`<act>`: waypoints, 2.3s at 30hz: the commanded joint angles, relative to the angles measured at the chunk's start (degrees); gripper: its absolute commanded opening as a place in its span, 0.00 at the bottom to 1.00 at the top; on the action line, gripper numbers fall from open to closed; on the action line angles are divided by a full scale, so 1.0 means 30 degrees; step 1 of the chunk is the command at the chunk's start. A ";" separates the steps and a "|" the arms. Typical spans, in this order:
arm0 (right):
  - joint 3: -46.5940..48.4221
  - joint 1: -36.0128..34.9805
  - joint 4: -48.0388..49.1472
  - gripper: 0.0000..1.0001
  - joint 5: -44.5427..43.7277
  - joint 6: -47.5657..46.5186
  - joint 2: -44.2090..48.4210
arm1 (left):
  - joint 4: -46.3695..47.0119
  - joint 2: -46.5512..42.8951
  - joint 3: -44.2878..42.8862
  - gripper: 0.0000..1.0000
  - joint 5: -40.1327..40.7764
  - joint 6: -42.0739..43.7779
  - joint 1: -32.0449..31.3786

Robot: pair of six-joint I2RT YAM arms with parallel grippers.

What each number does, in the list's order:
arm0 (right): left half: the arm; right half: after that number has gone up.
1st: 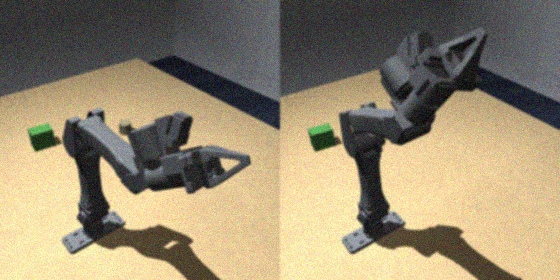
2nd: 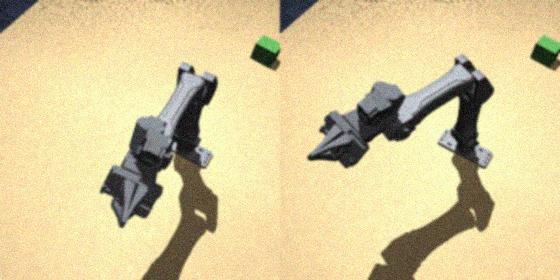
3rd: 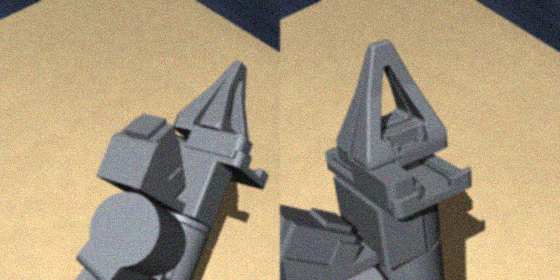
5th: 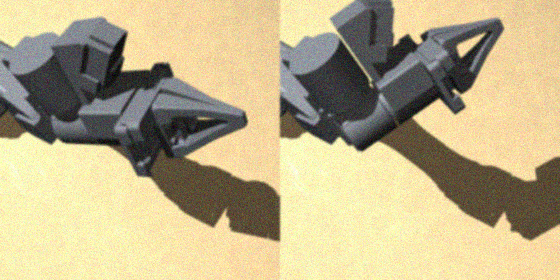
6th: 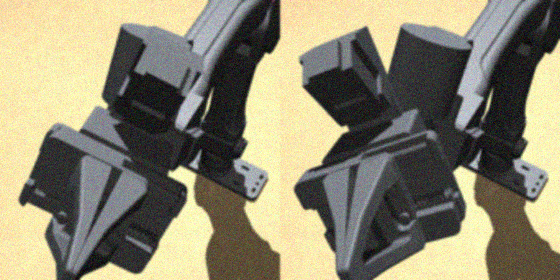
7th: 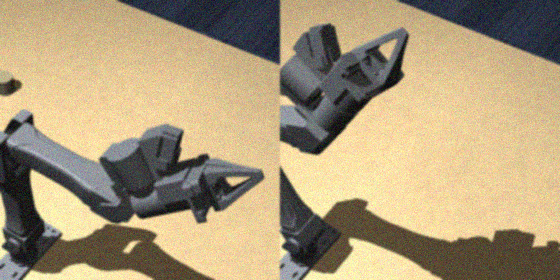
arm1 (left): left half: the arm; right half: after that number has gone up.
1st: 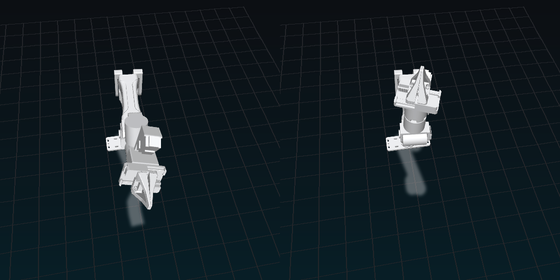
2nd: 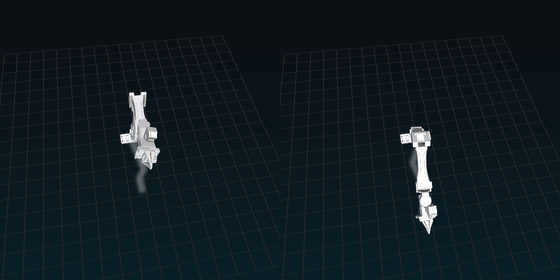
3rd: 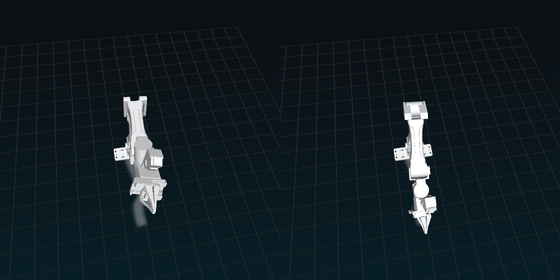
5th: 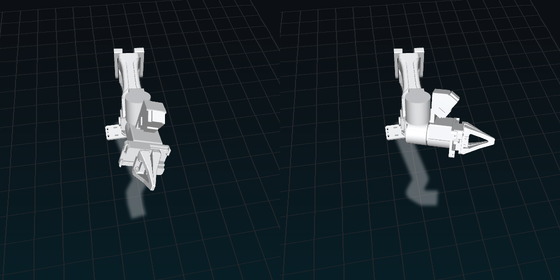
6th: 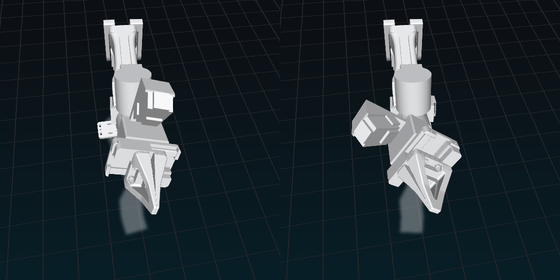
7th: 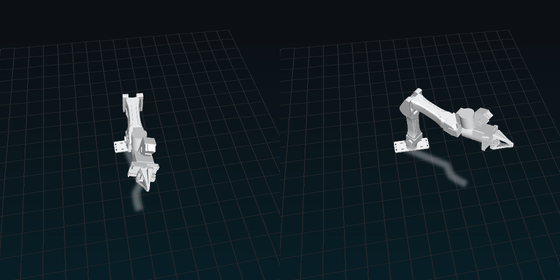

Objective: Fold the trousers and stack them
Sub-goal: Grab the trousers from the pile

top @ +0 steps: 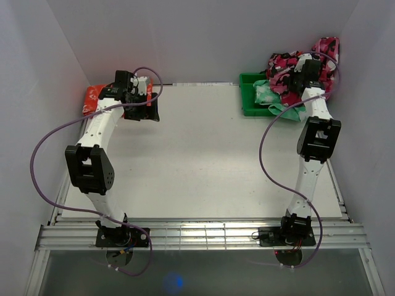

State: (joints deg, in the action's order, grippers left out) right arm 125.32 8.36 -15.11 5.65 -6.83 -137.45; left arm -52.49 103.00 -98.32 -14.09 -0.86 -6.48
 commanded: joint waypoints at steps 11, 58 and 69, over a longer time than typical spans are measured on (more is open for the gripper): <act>-0.1076 -0.0121 0.1258 0.08 0.4677 -0.0126 0.9217 | 0.0210 -0.1432 -0.0127 0.98 -0.1131 0.0229 0.1131; -0.3993 -0.1967 0.3720 0.41 0.3041 -0.0595 0.5799 | 0.0241 -0.0848 -0.0769 0.98 -0.3772 0.0815 0.3947; -0.0136 0.0403 0.7169 0.92 -0.2469 -0.1825 0.4153 | 0.0211 0.0295 -0.1034 0.98 -0.3596 0.0932 0.3947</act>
State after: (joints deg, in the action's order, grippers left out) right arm 124.75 6.59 -1.32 3.64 -11.60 -128.29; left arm -51.37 104.14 -99.48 -25.23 1.10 5.45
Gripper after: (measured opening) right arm 0.862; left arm 0.976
